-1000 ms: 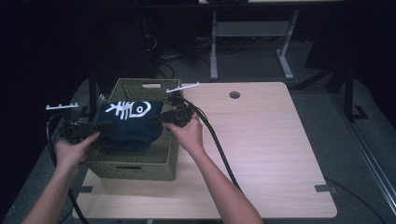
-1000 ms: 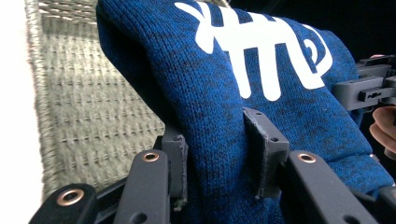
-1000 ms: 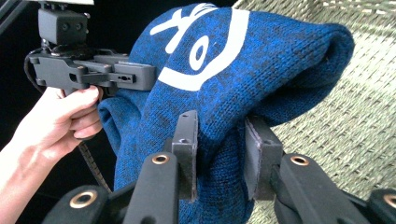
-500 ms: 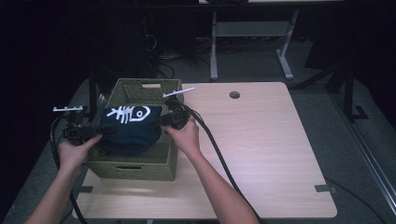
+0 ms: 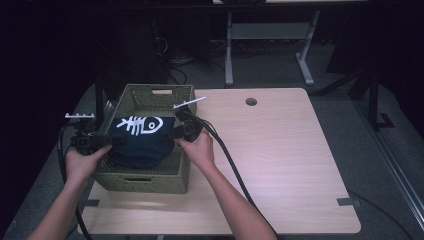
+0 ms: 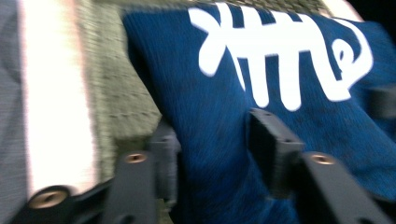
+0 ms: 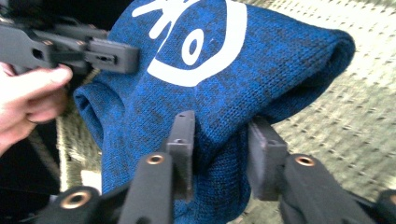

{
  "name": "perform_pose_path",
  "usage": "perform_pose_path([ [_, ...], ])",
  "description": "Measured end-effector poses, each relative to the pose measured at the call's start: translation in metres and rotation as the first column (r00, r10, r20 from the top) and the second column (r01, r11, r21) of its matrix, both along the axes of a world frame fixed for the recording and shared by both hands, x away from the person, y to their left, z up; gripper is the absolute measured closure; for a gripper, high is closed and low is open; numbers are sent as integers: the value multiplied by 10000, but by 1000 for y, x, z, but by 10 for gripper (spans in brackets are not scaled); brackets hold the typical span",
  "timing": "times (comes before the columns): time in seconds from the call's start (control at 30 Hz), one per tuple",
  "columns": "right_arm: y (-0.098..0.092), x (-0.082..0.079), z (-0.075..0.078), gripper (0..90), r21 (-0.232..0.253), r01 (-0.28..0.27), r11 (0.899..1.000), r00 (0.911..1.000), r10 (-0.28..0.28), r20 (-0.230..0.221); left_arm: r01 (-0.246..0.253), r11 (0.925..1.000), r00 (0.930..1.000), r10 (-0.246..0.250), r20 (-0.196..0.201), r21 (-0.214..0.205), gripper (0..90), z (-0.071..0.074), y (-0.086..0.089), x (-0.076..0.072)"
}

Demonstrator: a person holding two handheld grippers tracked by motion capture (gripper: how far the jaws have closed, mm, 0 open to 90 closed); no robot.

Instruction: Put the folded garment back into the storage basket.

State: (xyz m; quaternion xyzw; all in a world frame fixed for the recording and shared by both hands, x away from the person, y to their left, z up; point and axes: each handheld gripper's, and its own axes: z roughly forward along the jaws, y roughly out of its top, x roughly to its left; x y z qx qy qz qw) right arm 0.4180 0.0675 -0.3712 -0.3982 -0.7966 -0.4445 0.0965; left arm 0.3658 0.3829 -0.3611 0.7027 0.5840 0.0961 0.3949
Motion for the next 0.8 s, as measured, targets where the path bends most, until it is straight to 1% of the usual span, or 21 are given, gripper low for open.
perform_pose_path([
  [0.07, -1, -1, 3, 516, -411, 223, 9989, 9991, -207, 379, -154, 9998, 9998, 153, 100, 97, 483, 0, 2, 0],
  [0.1, -2, -2, 5, 494, -734, 392, 9965, 9973, -344, 655, -208, 9998, 9997, 208, 159, 11, 481, 0, 3, 0],
  [0.13, -3, -3, 6, 487, -902, 492, 9947, 9961, -422, 779, -288, 9996, 9993, 288, 220, -25, 484, 1, 3, 0],
  [0.2, -6, -3, 8, 463, -939, 554, 9940, 9949, -471, 889, -266, 9996, 9994, 264, 241, 89, 484, 2, 3, -1],
  [0.27, -9, -4, 11, 456, -958, 678, 9931, 9934, -583, 989, -234, 9997, 9993, 233, 284, 25, 483, 2, 3, -1],
  [0.33, -12, -4, 14, 465, -790, 551, 9954, 9947, -478, 912, -184, 9998, 9992, 186, 361, -68, 484, 3, 2, -2],
  [0.4, -14, -5, 16, 467, -773, 528, 9956, 9941, -451, 987, -127, 9998, 9991, 135, 406, -184, 483, 3, 2, -3],
  [0.47, -17, -5, 18, 480, -648, 466, 9968, 9947, -403, 943, -24, 9998, 9989, 32, 464, -177, 486, 4, 1, -5],
  [0.53, -19, -5, 20, 481, -623, 504, 9968, 9942, -441, 977, 75, 9994, 9987, -58, 516, -324, 488, 5, 0, -6],
  [0.57, -20, -5, 21, 486, -526, 458, 9976, 9949, -408, 920, 129, 9989, 9984, -104, 560, -444, 488, 6, -1, -7],
  [0.63, -23, -5, 22, 488, -358, 398, 9986, 9951, -364, 915, 187, 9989, 9980, -161, 608, -424, 488, 8, -2, -8],
  [0.67, -24, -5, 23, 488, -284, 348, 9990, 9959, -323, 847, 227, 9985, 9977, -195, 648, -498, 488, 8, -3, -9],
  [0.7, -26, -5, 25, 489, -153, 293, 9995, 9964, -280, 800, 292, 9979, 9974, -253, 672, -572, 487, 9, -4, -9],
  [0.77, -30, -7, 27, 487, 131, 199, 9997, 9970, -208, 747, 391, 9977, 9968, -351, 717, -553, 480, 11, -7, -11],
  [0.8, -32, -8, 29, 488, 297, 129, 9995, 9970, -151, 763, 434, 9968, 9961, -381, 791, -665, 477, 12, -9, -13],
])
